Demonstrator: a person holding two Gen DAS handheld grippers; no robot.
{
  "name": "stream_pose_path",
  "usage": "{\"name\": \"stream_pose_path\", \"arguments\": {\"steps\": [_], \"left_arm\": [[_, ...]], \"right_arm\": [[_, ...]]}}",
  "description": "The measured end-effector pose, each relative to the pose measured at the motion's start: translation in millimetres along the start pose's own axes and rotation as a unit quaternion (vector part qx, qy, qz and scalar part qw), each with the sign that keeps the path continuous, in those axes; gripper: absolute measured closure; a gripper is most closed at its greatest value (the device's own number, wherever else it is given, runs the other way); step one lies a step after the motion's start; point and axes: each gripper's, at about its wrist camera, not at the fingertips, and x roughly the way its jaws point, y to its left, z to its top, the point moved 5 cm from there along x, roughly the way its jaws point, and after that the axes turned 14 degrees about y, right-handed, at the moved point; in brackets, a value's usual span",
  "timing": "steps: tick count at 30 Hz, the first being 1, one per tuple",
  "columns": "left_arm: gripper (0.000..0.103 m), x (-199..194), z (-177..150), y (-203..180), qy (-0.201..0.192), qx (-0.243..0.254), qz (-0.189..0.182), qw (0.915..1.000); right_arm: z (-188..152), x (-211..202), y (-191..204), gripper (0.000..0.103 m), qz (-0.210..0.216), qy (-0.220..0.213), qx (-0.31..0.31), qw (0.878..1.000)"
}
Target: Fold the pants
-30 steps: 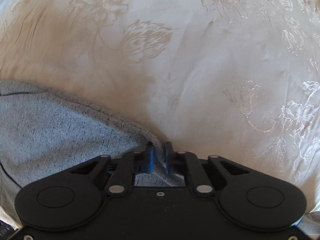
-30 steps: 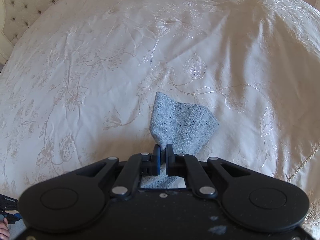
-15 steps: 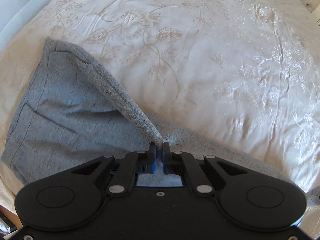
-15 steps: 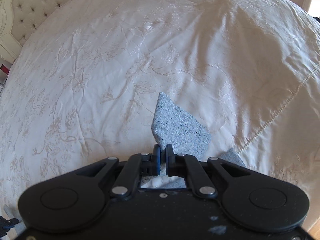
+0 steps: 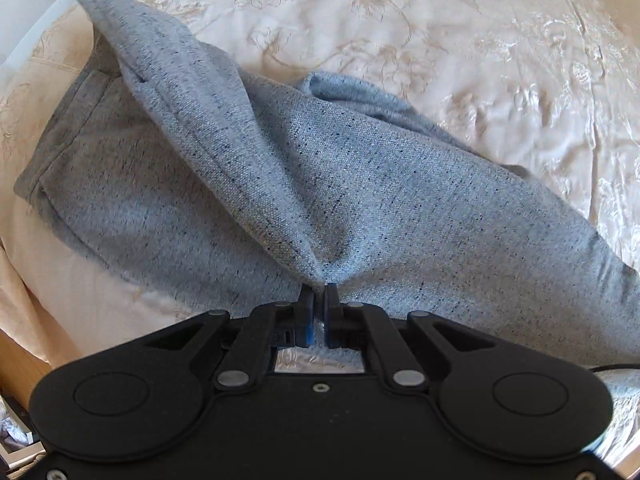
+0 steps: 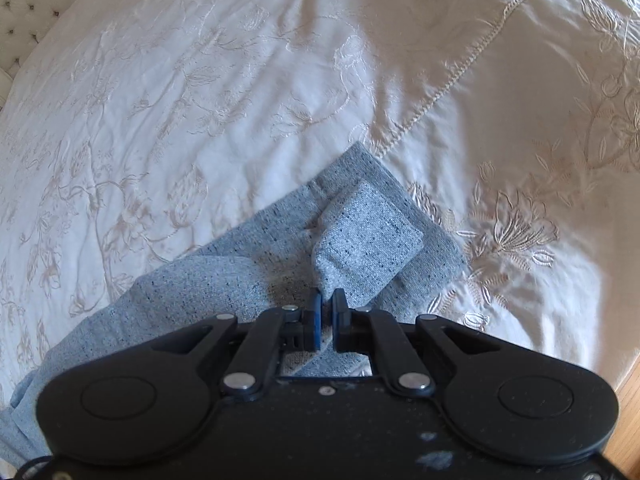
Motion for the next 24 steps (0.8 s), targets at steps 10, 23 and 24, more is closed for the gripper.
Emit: {"name": "stream_pose_path", "arguments": {"steps": [10,23,24], "left_arm": [[0.098,10.6,-21.8,0.4,-0.015,-0.005,-0.001,0.9999],[0.083,39.3,-33.3,-6.7,0.008,0.030,0.059,0.9977],[0.083,36.7,-35.3,-6.9,0.009,0.029,0.059,0.9978]], "right_arm": [[8.7,-26.0,10.9,0.098,0.034,-0.054,-0.051,0.997],[-14.2,7.9,-40.3,0.080,-0.013,0.005,-0.040,0.999],[-15.1,2.3,-43.7,0.079,-0.012,0.001,-0.044,0.999]]}}
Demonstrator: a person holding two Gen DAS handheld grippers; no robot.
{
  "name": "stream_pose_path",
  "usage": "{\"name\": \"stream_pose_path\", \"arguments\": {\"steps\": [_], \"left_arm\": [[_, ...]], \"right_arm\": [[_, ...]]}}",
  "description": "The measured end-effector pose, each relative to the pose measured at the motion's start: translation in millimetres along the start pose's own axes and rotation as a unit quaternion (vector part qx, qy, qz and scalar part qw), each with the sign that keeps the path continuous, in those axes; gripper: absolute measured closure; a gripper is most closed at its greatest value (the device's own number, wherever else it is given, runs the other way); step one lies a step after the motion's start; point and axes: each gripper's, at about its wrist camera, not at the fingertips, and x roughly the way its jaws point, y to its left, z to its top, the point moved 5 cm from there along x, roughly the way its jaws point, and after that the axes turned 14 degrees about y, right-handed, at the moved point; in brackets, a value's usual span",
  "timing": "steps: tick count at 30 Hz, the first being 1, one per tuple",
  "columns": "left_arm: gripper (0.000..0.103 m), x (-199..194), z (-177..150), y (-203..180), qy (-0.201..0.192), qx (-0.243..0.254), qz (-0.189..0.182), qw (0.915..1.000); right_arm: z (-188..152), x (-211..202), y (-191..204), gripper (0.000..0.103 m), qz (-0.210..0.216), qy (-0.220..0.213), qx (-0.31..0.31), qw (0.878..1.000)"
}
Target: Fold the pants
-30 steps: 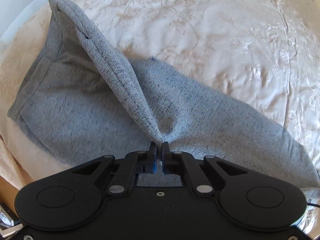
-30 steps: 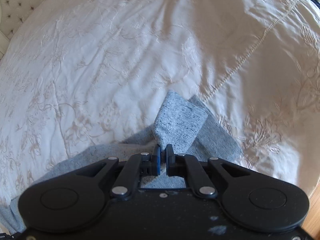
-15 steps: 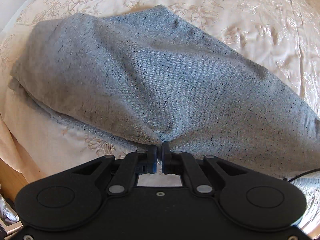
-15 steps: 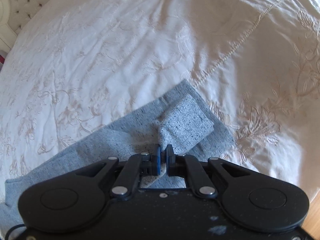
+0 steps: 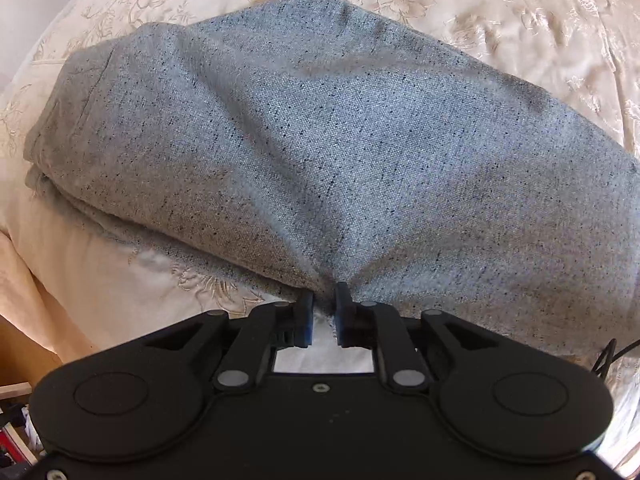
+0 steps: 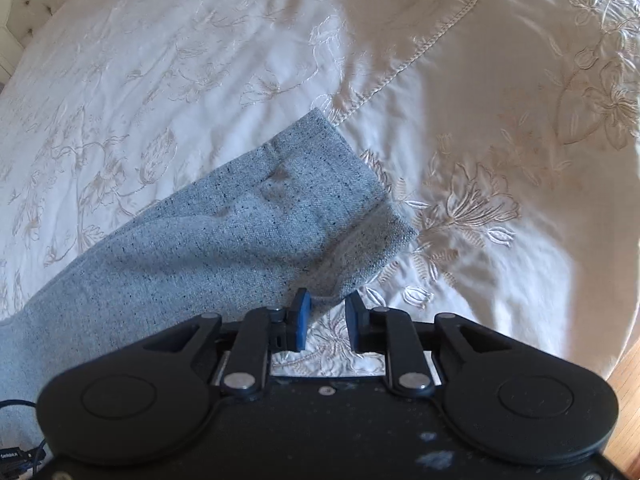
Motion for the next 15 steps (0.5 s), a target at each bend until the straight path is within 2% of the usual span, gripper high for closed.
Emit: {"name": "stream_pose_path", "arguments": {"steps": [6,9,12,15], "left_arm": [[0.083,-16.0,-26.5,-0.5,0.021,-0.009,0.002,0.9997],[0.083,-26.4,-45.2,-7.4,0.007,-0.007,0.007,0.9999],[0.083,-40.4,-49.7,-27.6,-0.011,-0.002,0.004,0.9999],[0.083,-52.9,-47.5,-47.9,-0.024,0.004,-0.013,0.9996]], "right_arm": [[10.8,-41.9,-6.4,0.079,-0.003,-0.065,-0.069,0.996],[27.2,-52.9,-2.5,0.071,0.008,-0.098,-0.104,0.990],[47.6,-44.7,0.4,0.071,0.016,-0.119,-0.128,0.984],[69.7,-21.4,4.3,0.071,0.013,-0.103,-0.156,0.982]]}}
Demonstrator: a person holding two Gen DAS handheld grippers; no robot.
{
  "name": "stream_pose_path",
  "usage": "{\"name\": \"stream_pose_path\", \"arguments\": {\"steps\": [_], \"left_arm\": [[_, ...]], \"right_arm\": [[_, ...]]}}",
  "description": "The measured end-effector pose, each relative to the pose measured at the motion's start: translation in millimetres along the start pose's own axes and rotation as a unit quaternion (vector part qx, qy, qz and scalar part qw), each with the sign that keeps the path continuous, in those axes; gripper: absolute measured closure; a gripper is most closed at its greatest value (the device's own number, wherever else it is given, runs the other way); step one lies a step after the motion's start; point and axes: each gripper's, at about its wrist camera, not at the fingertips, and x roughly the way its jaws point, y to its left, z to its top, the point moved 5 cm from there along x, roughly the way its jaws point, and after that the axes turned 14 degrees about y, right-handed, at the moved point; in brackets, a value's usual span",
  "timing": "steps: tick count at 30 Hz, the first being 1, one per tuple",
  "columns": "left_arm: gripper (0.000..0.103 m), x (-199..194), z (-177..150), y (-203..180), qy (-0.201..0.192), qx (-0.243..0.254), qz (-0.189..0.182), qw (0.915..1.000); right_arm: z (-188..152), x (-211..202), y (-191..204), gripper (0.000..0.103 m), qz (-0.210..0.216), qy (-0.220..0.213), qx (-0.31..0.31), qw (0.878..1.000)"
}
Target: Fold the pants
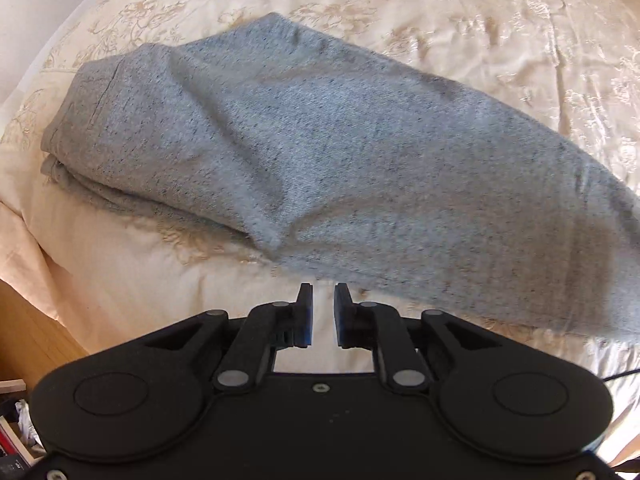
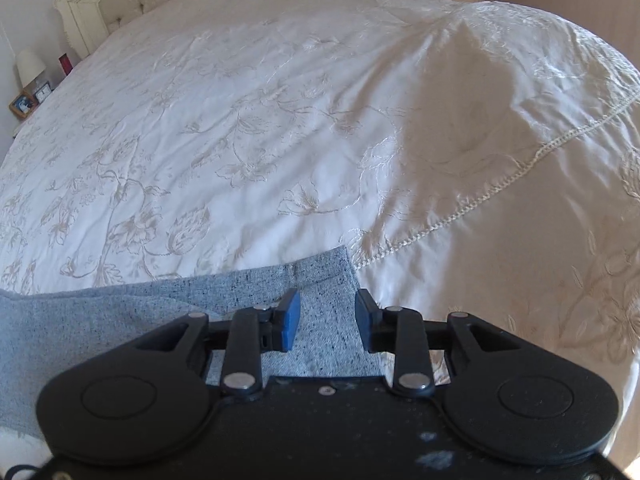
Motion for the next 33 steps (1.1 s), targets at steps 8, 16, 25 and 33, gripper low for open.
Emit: {"name": "stream_pose_path", "arguments": {"steps": [8,16,25,33], "left_arm": [[0.083,-11.4,13.1,-53.3,-0.028,0.021,-0.006,0.9994],[0.083,-12.0,24.2,-73.9,-0.035,0.019,0.006,0.9992],[0.083,-9.9,49.6,-81.3,-0.050,0.016,0.016,0.9985],[0.082,-3.4,60.6,-67.0,-0.039,-0.002,0.024,0.9989]], "right_arm": [[22.7,61.8,-3.4,0.071,-0.008,0.052,-0.089,0.995],[14.1,51.6,9.7,0.099,-0.001,0.048,-0.152,0.987],[43.4,65.3,-0.6,0.100,-0.035,0.021,-0.117,0.992],[43.6,46.6,-0.3,0.083,-0.052,0.002,-0.099,0.994]]}}
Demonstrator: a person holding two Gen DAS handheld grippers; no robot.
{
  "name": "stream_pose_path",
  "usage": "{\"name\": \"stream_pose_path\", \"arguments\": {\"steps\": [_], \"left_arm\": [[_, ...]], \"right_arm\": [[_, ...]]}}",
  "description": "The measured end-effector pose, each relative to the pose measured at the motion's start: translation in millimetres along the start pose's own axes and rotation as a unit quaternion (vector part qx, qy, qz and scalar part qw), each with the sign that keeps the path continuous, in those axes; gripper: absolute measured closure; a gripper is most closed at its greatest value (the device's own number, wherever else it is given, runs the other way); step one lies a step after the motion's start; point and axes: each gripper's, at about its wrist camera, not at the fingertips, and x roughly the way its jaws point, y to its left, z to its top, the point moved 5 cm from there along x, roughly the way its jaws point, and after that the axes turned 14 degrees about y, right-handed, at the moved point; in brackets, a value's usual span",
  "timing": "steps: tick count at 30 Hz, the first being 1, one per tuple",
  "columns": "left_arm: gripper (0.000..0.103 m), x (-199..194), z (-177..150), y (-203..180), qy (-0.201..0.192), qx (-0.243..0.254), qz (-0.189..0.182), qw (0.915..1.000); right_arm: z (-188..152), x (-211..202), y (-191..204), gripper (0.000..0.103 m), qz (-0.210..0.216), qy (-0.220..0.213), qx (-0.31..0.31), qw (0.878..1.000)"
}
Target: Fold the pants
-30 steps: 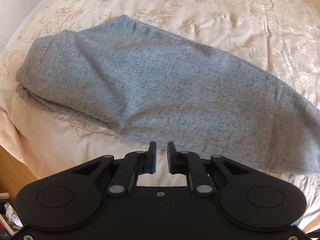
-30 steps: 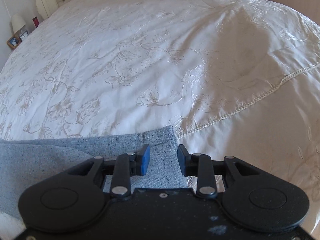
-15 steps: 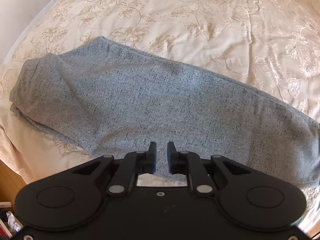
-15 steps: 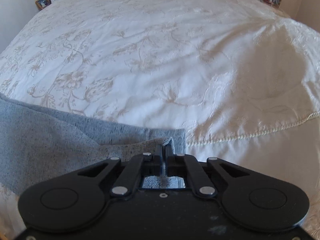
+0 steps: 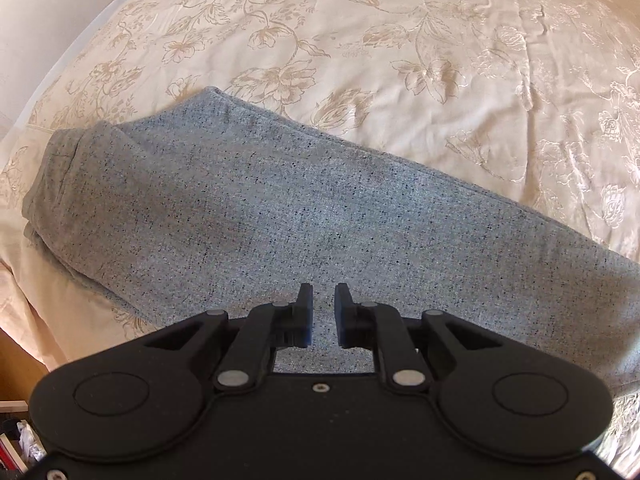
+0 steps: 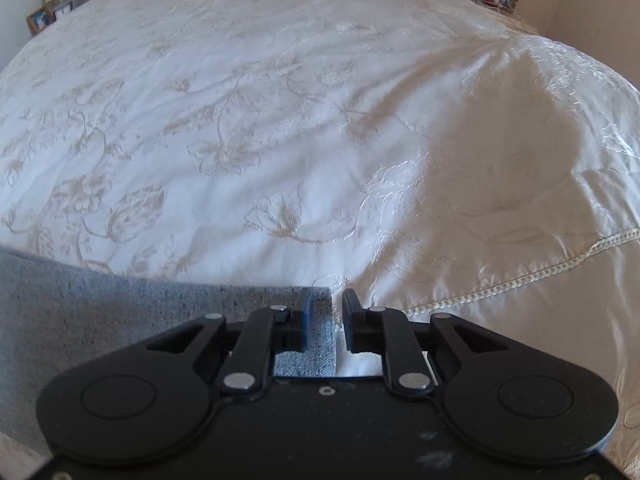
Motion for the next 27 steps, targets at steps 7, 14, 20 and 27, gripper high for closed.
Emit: {"name": "stream_pose_path", "arguments": {"steps": [7,14,20,27], "left_arm": [[0.081,41.6,-2.0,17.8,0.025,0.005,0.051,0.9984],[0.081,71.5,-32.9,30.2,0.065,0.019,0.068,0.9953],[0.081,36.1,-29.2,57.8,0.027,-0.003,0.045,0.9986],[0.080,20.9,12.5,150.5,-0.004,-0.041,0.062,0.9972]], "right_arm": [[-38.8,-13.7,27.8,0.084,0.058,0.028,-0.032,0.997],[-84.3,-1.3,40.9,0.083,0.021,0.087,-0.049,0.995],[-59.9,-42.6,71.3,0.081,0.064,0.035,-0.045,0.996],[-32.2,-79.4,182.5,0.080,0.157,0.015,-0.081,0.984]]}}
